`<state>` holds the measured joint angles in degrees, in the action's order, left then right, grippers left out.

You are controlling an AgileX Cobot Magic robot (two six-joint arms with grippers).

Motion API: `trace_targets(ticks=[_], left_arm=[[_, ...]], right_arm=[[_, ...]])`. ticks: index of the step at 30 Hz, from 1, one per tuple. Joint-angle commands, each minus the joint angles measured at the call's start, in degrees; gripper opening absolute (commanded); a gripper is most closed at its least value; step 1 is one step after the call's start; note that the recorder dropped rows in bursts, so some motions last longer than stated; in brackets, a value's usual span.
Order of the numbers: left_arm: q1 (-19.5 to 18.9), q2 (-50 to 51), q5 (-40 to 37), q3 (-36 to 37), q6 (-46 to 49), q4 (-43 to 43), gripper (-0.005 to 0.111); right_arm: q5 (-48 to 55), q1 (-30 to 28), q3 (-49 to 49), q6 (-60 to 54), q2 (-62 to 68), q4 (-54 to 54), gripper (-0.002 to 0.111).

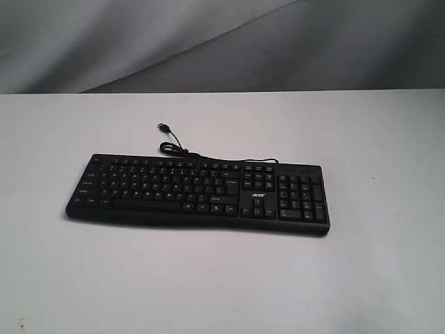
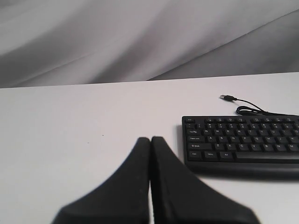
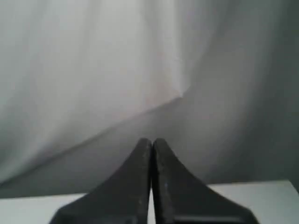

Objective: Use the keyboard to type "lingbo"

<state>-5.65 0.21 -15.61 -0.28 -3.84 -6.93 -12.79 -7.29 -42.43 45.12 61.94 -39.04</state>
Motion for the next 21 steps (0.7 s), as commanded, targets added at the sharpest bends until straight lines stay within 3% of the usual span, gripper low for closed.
trace_targets(ticks=[1,3,5,12,14,21], left_arm=[[-0.06,-0.21,0.39,0.28,-0.12,0.21,0.001],[-0.06,-0.21,0.39,0.28,-0.12,0.21,0.001],[-0.06,-0.21,0.39,0.28,-0.12,0.21,0.001],[-0.06,-0.21,0.39,0.28,-0.12,0.21,0.001],[-0.06,-0.21,0.39,0.28,-0.12,0.21,0.001],[-0.06,-0.21,0.39,0.28,-0.12,0.21,0.001]], right_arm=[[29.19,4.47,-17.93,-5.1,16.89,-1.81,0.0],[38.98,9.49,-24.31,-15.26,24.71,1.78,0.0],[39.84,13.04,-26.43,-26.88,28.34,9.02,0.0],[40.52,27.0,-28.37,-89.19,39.05,60.8,0.0],[42.04,30.02,-28.37,-100.94,41.51,71.19,0.0],[42.43,37.55,-28.51,-122.11,49.79,86.76,0.0]])
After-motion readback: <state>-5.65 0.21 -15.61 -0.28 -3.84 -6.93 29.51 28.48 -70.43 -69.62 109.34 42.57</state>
